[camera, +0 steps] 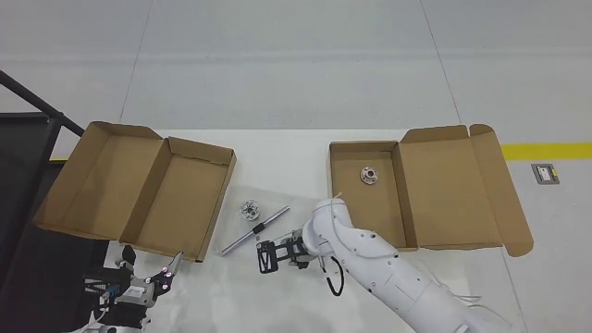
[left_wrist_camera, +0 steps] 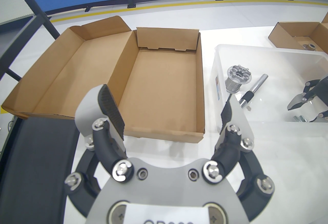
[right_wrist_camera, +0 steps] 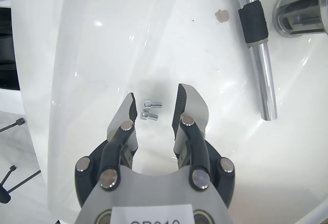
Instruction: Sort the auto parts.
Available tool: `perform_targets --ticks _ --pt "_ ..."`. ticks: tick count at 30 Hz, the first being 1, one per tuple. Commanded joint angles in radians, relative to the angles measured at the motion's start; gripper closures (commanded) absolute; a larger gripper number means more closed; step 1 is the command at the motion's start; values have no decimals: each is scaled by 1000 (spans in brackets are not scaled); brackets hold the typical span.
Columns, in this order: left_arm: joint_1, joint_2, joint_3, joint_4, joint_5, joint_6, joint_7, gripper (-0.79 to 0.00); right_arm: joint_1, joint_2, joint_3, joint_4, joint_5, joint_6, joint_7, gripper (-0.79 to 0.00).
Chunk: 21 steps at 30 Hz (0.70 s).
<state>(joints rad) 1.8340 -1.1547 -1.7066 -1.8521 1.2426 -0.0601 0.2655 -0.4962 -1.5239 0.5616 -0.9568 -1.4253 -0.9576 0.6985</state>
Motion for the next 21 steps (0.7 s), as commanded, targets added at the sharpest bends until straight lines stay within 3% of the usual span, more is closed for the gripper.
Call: perform_targets --ticks 1,6,19,21 --pt "0 0 0 0 0 0 0 -785 3 -3 -2 16 2 -1 -6 -348" --pt "0 0 0 0 0 0 0 -785 11 -10 -9 42 3 -5 -20 -299" --pt "0 0 0 0 0 0 0 -785 33 -33 -29 101 12 -26 -29 -259" --pt "0 0 0 0 0 0 0 -785 37 -36 -31 108 13 -26 -31 -215"
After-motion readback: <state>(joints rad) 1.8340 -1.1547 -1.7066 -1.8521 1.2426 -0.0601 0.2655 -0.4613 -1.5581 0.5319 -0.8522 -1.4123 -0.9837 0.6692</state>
